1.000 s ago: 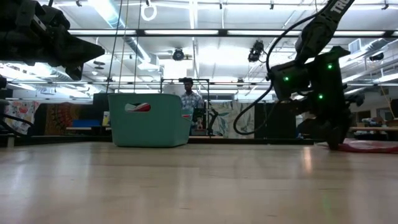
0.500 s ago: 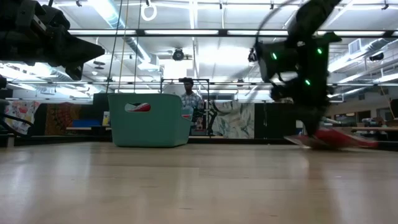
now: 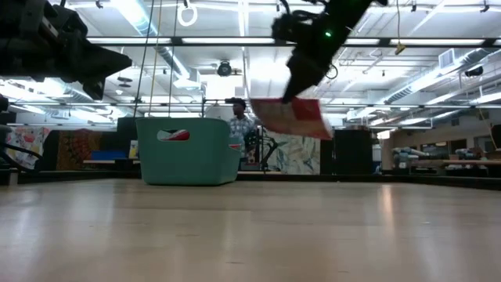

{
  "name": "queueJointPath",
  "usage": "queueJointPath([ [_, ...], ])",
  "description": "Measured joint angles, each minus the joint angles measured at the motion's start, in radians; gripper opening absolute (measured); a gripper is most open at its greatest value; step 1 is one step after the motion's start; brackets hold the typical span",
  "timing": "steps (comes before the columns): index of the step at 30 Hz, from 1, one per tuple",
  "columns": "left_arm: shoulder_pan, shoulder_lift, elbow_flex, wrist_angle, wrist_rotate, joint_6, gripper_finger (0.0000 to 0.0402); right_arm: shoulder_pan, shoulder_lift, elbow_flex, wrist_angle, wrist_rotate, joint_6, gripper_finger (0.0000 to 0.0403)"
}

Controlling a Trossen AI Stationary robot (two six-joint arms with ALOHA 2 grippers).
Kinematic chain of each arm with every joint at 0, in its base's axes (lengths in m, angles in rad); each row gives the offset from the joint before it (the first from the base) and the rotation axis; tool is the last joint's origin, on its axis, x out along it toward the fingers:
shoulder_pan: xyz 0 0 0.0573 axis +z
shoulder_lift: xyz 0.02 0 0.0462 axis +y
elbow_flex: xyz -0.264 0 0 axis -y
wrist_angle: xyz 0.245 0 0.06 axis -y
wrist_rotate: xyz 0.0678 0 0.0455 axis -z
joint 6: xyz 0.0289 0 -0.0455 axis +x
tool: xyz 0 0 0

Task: Sort popcorn bags into baskets
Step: Put the red popcorn bag into the green bin

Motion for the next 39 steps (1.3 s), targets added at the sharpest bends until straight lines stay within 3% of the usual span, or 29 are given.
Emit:
queueJointPath([
  [20,0.000,0.000,0.000,0.000,0.000,0.000,0.0025,-0.110,0.445,0.645,-0.016,-0.005,-0.625,0.0002],
  [31,0.000,0.000,0.000,-0.007,0.001,-0.050,0.0025,-0.135,0.500,0.716,-0.008,-0.120,-0.896,0.0002],
  [39,0.000,0.000,0.000,-0.006,0.001,-0.044,0.0025,-0.151,0.514,0.717,-0.013,-0.221,-1.242,0.0002],
])
